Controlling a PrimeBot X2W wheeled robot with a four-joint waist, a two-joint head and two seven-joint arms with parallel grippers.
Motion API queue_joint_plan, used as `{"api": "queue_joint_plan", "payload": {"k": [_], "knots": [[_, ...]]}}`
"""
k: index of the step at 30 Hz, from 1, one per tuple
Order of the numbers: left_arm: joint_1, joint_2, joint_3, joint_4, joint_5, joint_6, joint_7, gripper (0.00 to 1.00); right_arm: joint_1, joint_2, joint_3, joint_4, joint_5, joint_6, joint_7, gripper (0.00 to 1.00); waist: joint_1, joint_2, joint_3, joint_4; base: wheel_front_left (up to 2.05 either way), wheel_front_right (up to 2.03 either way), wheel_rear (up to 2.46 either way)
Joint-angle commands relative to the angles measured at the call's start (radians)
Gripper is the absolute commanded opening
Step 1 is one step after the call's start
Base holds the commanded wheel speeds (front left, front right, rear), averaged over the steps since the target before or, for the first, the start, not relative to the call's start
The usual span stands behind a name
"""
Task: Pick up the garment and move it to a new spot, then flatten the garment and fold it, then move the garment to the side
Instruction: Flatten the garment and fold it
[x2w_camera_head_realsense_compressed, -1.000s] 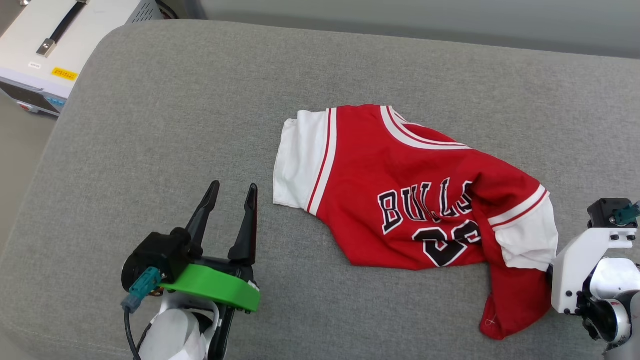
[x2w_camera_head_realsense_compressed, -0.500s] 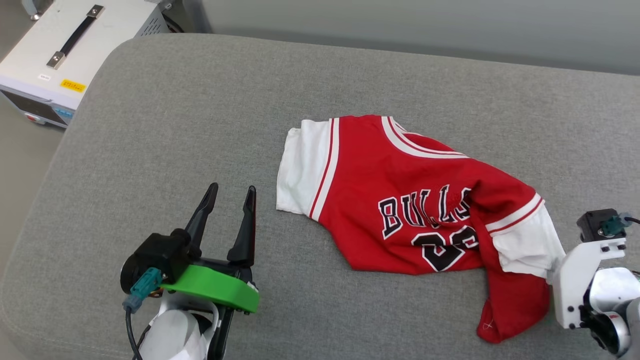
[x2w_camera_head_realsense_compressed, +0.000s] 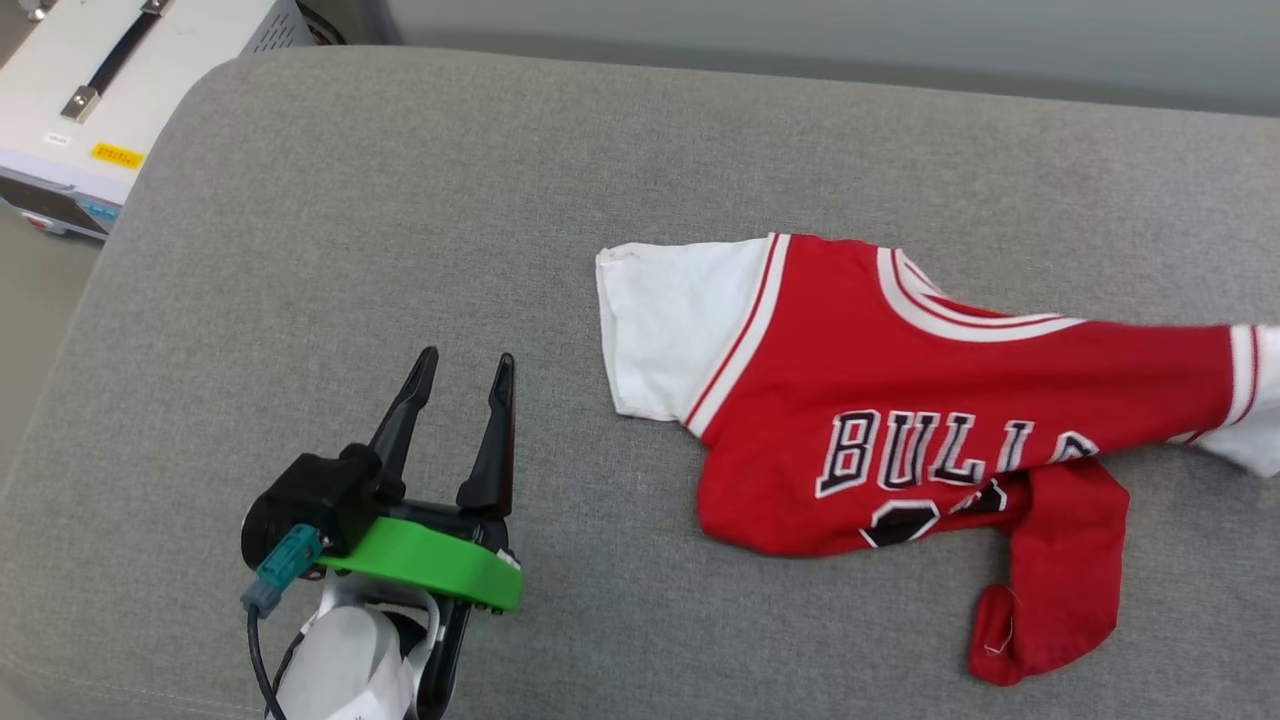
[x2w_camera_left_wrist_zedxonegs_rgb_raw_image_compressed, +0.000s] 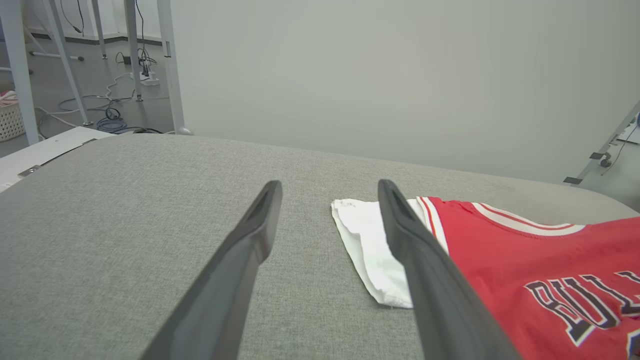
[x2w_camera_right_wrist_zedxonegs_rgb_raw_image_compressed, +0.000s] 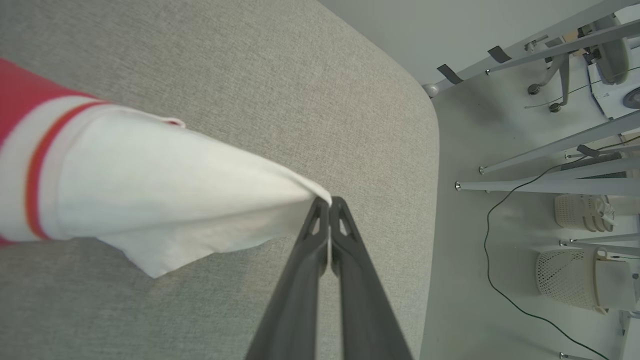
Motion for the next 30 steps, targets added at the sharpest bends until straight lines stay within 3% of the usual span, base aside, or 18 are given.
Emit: {"api": "queue_joint_plan", "payload": {"k": [1,6,12,13,14,15,23,30], "knots": [[-0.027,-0.003,-0.004,-0.005,-0.009,-0.005,-0.006,1.0,-0.04,-0.037,0.019,0.023,-0.002,-0.001,-0.018,0.0,-0.0001,-0.0001,0.038,0.009,0.0,0.0,0.0],[-0.058,-0.007,-0.017,-0.008,-0.016,-0.005,-0.006,1.0,-0.157,-0.118,0.089,0.15,0.0,-0.001,-0.084,0.0,-0.0001,-0.0001,0.086,0.036,0.0,0.0,0.0],[-0.088,-0.014,-0.023,-0.01,-0.021,-0.005,-0.006,1.0,-0.263,-0.119,0.156,0.321,0.027,-0.001,-0.137,0.0,-0.0001,-0.0001,0.129,0.068,0.0,0.0,0.0],[-0.091,-0.014,-0.022,-0.01,-0.021,-0.005,-0.006,1.0,-0.276,-0.114,0.163,0.344,0.025,-0.001,-0.149,0.23,-0.0001,-0.0001,0.133,0.071,0.0,0.0,0.0],[-0.094,-0.015,-0.022,-0.01,-0.021,-0.005,-0.006,1.0,-0.292,-0.107,0.169,0.372,0.02,-0.001,-0.164,0.68,-0.0001,-0.0001,0.137,0.073,0.0,0.0,0.0],[-0.096,-0.015,-0.021,-0.01,-0.021,-0.005,-0.006,1.0,-0.302,-0.1,0.174,0.394,0.017,-0.001,-0.175,1.0,-0.0001,-0.0001,0.138,0.075,0.0,0.0,0.0],[-0.095,-0.016,-0.007,0.005,-0.018,-0.006,-0.006,1.0,-0.369,-0.029,0.156,0.548,-0.032,-0.001,-0.267,1.0,-0.0001,-0.0001,0.101,0.061,0.0,0.0,0.0],[-0.075,-0.009,0.005,0.019,-0.023,-0.006,-0.006,1.0,-0.375,0.033,0.121,0.561,-0.037,-0.001,-0.409,1.0,-0.0001,-0.0001,0.012,0.018,0.0,0.0,0.0]]}}
